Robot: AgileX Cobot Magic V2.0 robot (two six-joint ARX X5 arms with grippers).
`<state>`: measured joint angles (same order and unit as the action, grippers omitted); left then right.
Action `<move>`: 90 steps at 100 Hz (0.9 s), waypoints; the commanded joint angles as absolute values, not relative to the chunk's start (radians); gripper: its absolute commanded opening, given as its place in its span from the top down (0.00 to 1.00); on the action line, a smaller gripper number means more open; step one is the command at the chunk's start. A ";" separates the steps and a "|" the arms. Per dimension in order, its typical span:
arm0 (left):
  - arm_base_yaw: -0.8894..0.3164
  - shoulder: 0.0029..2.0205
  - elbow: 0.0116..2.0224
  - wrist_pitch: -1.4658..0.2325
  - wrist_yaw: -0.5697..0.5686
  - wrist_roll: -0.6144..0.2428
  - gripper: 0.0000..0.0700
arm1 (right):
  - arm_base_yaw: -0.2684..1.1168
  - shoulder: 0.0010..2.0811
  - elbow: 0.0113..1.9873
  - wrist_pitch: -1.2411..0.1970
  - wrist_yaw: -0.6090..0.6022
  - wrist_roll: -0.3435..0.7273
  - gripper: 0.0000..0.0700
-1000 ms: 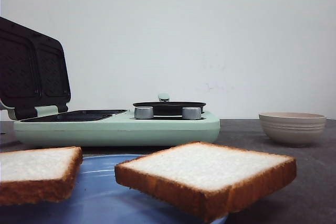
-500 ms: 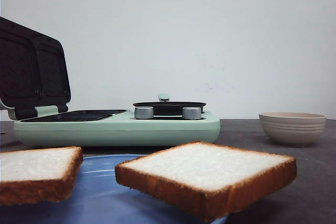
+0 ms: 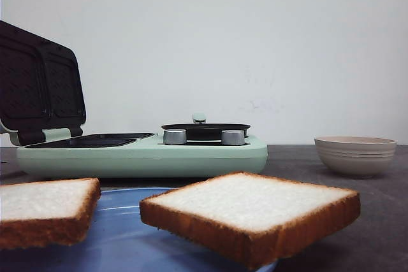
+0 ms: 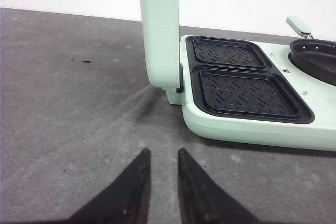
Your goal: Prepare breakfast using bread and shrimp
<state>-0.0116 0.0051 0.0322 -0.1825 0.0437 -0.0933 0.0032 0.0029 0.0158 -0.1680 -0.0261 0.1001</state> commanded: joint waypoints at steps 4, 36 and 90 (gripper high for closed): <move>-0.013 0.003 0.014 -0.187 0.044 -0.097 1.00 | 0.009 0.004 0.012 -0.158 -0.026 0.091 1.00; -0.013 0.003 0.014 -0.187 0.044 -0.098 1.00 | 0.013 0.004 0.012 -0.157 -0.030 0.125 1.00; -0.014 0.006 0.040 -0.155 0.088 -0.507 1.00 | 0.010 0.005 0.041 0.114 -0.205 0.538 1.00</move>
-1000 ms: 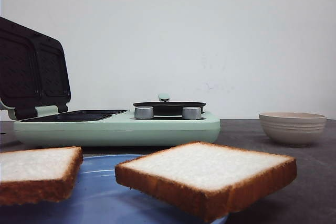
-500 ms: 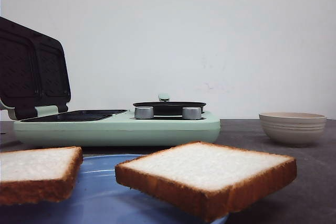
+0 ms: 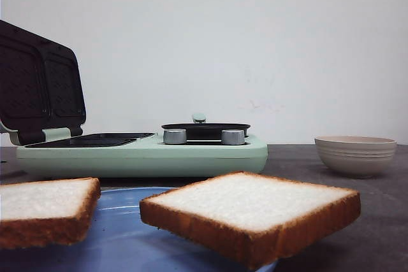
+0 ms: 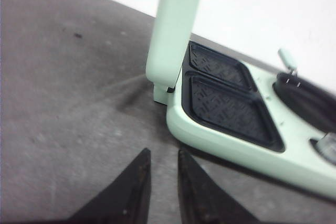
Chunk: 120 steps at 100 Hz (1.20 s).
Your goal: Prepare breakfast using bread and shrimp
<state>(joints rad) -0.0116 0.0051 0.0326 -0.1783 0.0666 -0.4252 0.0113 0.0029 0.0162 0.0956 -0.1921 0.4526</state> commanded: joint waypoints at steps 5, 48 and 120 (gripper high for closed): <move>-0.014 0.013 0.063 -0.146 0.110 -0.507 0.99 | 0.010 0.014 0.078 0.094 -0.209 0.537 1.00; -0.015 0.426 0.530 -0.256 0.167 -0.326 0.99 | 0.011 0.406 0.524 -0.114 -0.393 0.356 1.00; -0.021 0.711 0.741 -0.720 0.400 -0.423 0.54 | 0.091 0.489 0.554 -0.309 -0.528 0.419 0.44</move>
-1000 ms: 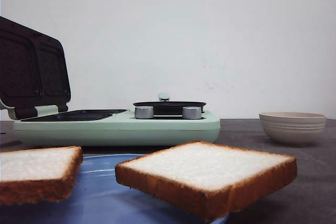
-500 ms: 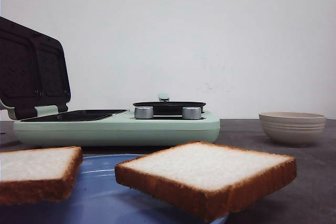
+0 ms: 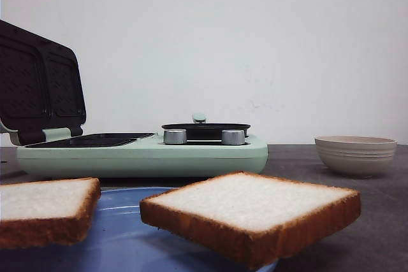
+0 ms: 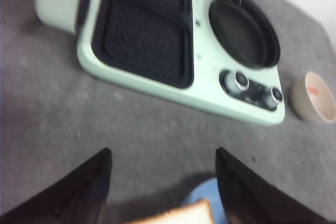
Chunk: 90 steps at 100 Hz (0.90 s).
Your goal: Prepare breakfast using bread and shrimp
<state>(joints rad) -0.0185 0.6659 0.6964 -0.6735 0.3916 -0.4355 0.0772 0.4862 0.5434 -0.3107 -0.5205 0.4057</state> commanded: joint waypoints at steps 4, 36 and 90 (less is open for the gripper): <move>-0.021 0.753 0.768 -0.774 0.402 -0.396 0.54 | 0.103 0.489 0.554 -0.312 -0.528 0.419 0.45; -0.038 1.084 0.904 -1.110 0.447 -0.181 0.34 | 0.174 0.488 0.554 -0.317 -0.524 0.408 0.45; -0.111 1.281 0.876 -1.092 0.495 -0.037 0.15 | 0.208 0.488 0.554 -0.338 -0.524 0.400 0.45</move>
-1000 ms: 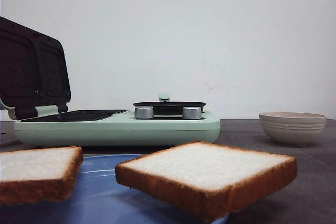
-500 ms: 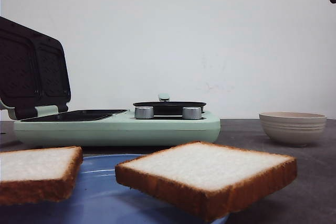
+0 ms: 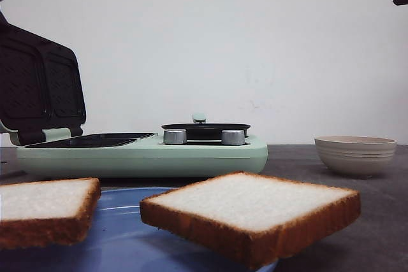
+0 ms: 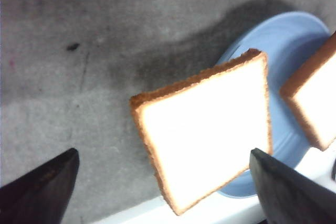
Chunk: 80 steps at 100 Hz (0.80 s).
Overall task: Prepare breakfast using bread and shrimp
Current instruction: 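Lower the left gripper and grasp the bread slice nearest it on the plate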
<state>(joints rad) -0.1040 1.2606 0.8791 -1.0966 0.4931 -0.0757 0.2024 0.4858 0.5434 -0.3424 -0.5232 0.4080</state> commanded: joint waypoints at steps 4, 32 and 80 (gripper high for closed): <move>-0.115 1.288 0.868 -1.084 0.495 -0.038 0.15 | 0.208 0.488 0.554 -0.338 -0.524 0.400 0.45; -0.142 1.310 0.805 -1.017 0.499 -0.072 0.15 | 0.208 0.488 0.554 -0.338 -0.523 0.381 0.45; -0.178 1.453 0.797 -0.944 0.632 -0.095 0.15 | 0.208 0.488 0.554 -0.338 -0.504 0.358 0.45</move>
<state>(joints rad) -0.1734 1.4284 0.7933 -0.9504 0.6270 -0.0929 0.2031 0.4858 0.5434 -0.3435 -0.5056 0.3706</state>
